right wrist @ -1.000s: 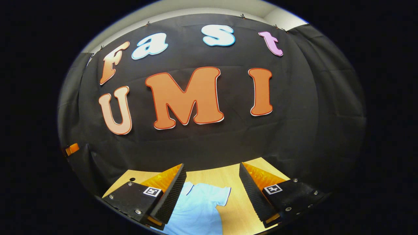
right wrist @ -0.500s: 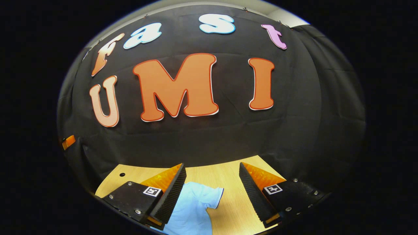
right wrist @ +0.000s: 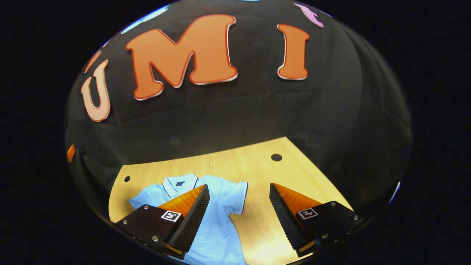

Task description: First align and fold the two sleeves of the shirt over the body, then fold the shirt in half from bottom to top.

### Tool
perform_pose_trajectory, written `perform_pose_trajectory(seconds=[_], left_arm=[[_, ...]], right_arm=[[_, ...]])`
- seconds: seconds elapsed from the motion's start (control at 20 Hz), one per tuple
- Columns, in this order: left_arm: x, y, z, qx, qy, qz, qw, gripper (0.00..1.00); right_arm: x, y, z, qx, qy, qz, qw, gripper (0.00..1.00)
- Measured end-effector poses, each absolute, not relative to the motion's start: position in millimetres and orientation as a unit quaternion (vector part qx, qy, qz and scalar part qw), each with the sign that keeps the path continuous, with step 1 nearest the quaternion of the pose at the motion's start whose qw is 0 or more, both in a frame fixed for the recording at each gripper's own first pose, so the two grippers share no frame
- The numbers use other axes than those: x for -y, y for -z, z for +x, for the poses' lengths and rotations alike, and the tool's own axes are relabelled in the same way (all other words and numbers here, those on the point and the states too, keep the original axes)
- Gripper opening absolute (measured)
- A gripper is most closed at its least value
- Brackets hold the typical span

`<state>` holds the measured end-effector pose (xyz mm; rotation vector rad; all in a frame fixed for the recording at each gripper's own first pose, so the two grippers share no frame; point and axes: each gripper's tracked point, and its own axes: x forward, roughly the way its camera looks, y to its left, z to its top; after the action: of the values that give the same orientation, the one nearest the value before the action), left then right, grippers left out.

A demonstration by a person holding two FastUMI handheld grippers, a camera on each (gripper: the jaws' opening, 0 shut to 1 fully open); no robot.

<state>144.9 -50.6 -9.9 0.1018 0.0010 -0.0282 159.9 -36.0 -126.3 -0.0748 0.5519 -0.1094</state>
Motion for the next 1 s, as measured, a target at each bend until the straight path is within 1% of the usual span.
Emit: perform_pose_trajectory(seconds=[0.15, 0.3, 0.45, 0.65, 0.7, 0.75, 0.8, 0.85, 1.0], left_arm=[[35, 19, 152, -0.01, 0.006, 0.046, 0.999, 0.99], [19, 26, 158, -0.021, -0.003, 0.044, 0.999, 0.99], [1, 38, 163, -0.036, -0.018, 0.051, 0.998, 0.99], [-20, 49, 169, -0.049, -0.039, 0.05, 0.997, 0.99], [-22, 53, 171, -0.055, -0.044, 0.051, 0.996, 1.0], [-28, 59, 173, -0.06, -0.048, 0.051, 0.996, 0.99], [-32, 62, 175, -0.065, -0.051, 0.051, 0.995, 1.0], [-32, 65, 176, -0.068, -0.051, 0.048, 0.995, 0.99], [-33, 74, 182, -0.078, -0.053, 0.044, 0.995, 0.99]], right_arm=[[47, 171, 191, -0.344, 0.069, -0.037, 0.936, 0.99], [56, 217, 218, -0.42, 0.085, -0.037, 0.903, 0.99], [65, 262, 239, -0.469, 0.098, -0.035, 0.877, 0.99], [81, 312, 255, -0.518, 0.122, -0.037, 0.846, 0.99], [84, 321, 257, -0.526, 0.126, -0.037, 0.84, 0.99], [88, 330, 260, -0.531, 0.13, -0.04, 0.836, 0.99], [91, 337, 261, -0.537, 0.133, -0.044, 0.832, 0.99], [92, 343, 261, -0.546, 0.132, -0.044, 0.826, 0.99], [94, 357, 260, -0.561, 0.135, -0.051, 0.815, 0.99]])
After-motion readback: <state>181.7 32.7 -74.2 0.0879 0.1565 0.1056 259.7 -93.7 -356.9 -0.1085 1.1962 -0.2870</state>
